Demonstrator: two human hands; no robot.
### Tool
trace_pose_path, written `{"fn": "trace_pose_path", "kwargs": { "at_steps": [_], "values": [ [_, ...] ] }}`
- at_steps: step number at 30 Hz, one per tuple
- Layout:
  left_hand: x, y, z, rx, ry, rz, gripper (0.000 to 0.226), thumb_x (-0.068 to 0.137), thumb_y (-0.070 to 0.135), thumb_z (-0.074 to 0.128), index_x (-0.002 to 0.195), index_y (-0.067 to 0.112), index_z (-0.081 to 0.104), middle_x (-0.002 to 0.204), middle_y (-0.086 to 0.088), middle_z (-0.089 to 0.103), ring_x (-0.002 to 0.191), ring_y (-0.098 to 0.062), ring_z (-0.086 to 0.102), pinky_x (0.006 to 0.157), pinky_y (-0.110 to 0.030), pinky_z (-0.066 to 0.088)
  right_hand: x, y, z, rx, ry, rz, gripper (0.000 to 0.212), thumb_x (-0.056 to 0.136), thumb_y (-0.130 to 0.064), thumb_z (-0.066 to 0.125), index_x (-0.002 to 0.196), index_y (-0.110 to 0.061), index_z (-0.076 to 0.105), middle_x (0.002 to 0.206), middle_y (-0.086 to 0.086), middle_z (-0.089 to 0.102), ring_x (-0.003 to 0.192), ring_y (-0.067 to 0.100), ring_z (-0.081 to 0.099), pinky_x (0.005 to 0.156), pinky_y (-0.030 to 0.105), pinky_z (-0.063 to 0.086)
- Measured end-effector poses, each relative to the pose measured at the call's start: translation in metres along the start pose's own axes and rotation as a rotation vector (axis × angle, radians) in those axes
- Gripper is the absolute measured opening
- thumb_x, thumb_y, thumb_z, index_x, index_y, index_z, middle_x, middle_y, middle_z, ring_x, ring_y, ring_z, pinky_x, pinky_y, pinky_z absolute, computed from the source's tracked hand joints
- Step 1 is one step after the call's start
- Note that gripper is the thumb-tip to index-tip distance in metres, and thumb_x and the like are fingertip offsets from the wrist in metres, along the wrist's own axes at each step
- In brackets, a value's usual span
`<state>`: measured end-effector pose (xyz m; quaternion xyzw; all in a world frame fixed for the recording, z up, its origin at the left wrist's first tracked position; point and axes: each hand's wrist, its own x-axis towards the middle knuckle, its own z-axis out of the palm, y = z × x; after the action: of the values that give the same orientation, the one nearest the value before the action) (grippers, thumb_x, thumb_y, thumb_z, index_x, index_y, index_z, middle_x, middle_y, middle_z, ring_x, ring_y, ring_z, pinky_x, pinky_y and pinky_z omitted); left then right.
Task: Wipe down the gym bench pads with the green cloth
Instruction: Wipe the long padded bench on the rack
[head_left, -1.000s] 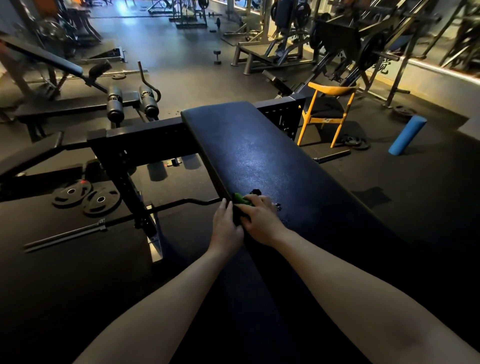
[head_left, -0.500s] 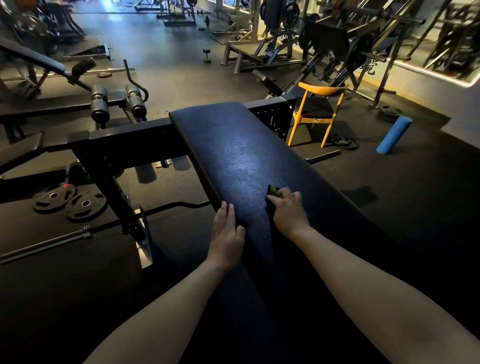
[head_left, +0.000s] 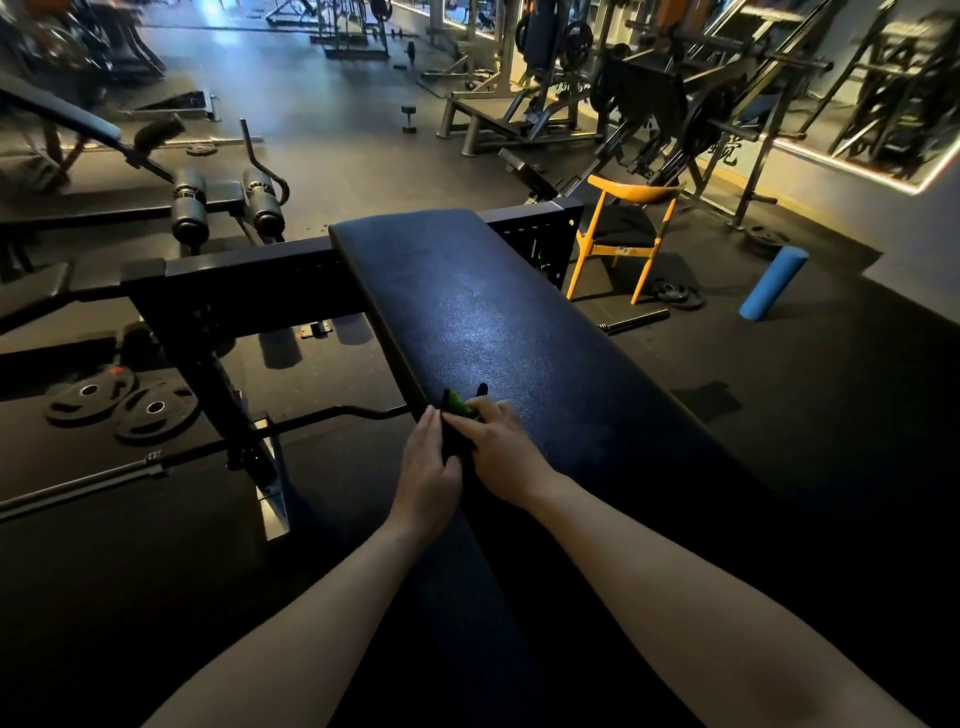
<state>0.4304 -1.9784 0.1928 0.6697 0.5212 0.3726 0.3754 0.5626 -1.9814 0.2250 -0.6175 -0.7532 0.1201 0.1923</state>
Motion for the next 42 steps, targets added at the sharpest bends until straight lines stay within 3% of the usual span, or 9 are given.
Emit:
{"fn": "trace_pose_path", "kwargs": {
  "at_steps": [4,8,14,18,21,25,29,34,42],
  "values": [
    [0.000,0.012,0.025,0.407,0.009,0.218,0.077,0.078,0.027,0.028,0.146,-0.005,0.044,0.150,-0.023,0.044,0.140,-0.035,0.041,0.121,-0.045,0.024,-0.003,0.021,-0.010,-0.035,0.038,0.086,0.034,0.101,-0.021,0.049,0.132,-0.025,0.062,0.133,0.005,0.048,0.113,0.032,0.034,0.103,0.039,0.039],
    [-0.003,0.019,0.032,0.383,-0.126,0.109,0.079,0.082,0.032,0.025,0.156,0.005,0.025,0.164,-0.010,0.022,0.153,-0.022,0.016,0.120,-0.023,-0.005,-0.013,0.053,-0.026,-0.080,0.077,0.231,0.042,0.097,-0.010,0.045,0.134,-0.024,0.061,0.135,0.008,0.045,0.113,0.034,0.034,0.104,0.033,0.032],
    [-0.006,0.013,0.029,0.464,-0.187,0.129,0.076,0.088,0.035,0.022,0.159,0.008,0.016,0.167,-0.005,0.010,0.154,-0.018,0.004,0.112,-0.013,-0.020,-0.027,0.085,-0.048,-0.122,0.131,0.427,0.051,0.094,-0.005,0.043,0.138,-0.025,0.056,0.138,0.008,0.041,0.116,0.034,0.033,0.102,0.032,0.033],
    [-0.005,0.015,0.028,0.490,-0.192,0.133,0.077,0.087,0.036,0.019,0.159,0.010,0.014,0.168,-0.004,0.009,0.154,-0.016,0.003,0.116,-0.017,-0.016,-0.019,0.070,-0.048,-0.020,0.207,0.489,0.049,0.091,-0.002,0.045,0.133,-0.019,0.062,0.135,0.013,0.046,0.115,0.038,0.038,0.103,0.033,0.033],
    [-0.004,0.017,0.027,0.467,-0.203,0.095,0.078,0.086,0.037,0.020,0.159,0.012,0.016,0.167,-0.003,0.012,0.153,-0.015,0.004,0.120,-0.023,-0.008,-0.022,0.048,-0.035,0.040,0.174,0.219,0.040,0.087,-0.006,0.054,0.121,-0.019,0.071,0.121,0.012,0.059,0.106,0.038,0.048,0.097,0.039,0.039],
    [0.002,0.038,0.033,0.422,-0.071,0.012,0.075,0.084,0.038,0.033,0.155,0.016,0.029,0.158,-0.004,0.033,0.144,-0.022,0.022,0.120,-0.038,0.009,-0.033,0.039,-0.027,0.020,0.070,0.057,0.033,0.098,-0.018,0.054,0.128,-0.022,0.066,0.130,0.001,0.052,0.116,0.025,0.034,0.098,0.025,0.032],
    [0.010,0.060,0.056,0.552,-0.131,0.059,0.069,0.094,0.034,0.046,0.157,0.016,0.024,0.159,-0.003,0.030,0.144,-0.023,0.020,0.118,-0.043,0.010,-0.034,0.052,-0.037,0.081,0.092,0.180,0.029,0.102,-0.025,0.048,0.125,-0.022,0.065,0.133,0.000,0.048,0.119,0.026,0.031,0.104,0.031,0.035],
    [0.013,0.064,0.071,0.732,-0.225,0.089,0.064,0.099,0.044,0.035,0.158,0.024,0.023,0.167,0.001,0.014,0.149,-0.021,0.010,0.118,-0.047,0.006,-0.034,0.090,-0.056,-0.023,0.117,0.272,0.035,0.100,-0.015,0.047,0.129,-0.024,0.065,0.135,-0.002,0.048,0.118,0.029,0.033,0.096,0.027,0.031],
    [0.012,0.061,0.072,0.744,-0.211,0.086,0.062,0.096,0.047,0.039,0.155,0.032,0.029,0.166,0.005,0.017,0.147,-0.018,0.014,0.118,-0.047,0.008,-0.037,0.150,-0.078,-0.007,0.215,0.455,0.041,0.096,-0.007,0.047,0.131,-0.019,0.064,0.137,0.006,0.047,0.115,0.033,0.036,0.098,0.026,0.028]
  ]
}}
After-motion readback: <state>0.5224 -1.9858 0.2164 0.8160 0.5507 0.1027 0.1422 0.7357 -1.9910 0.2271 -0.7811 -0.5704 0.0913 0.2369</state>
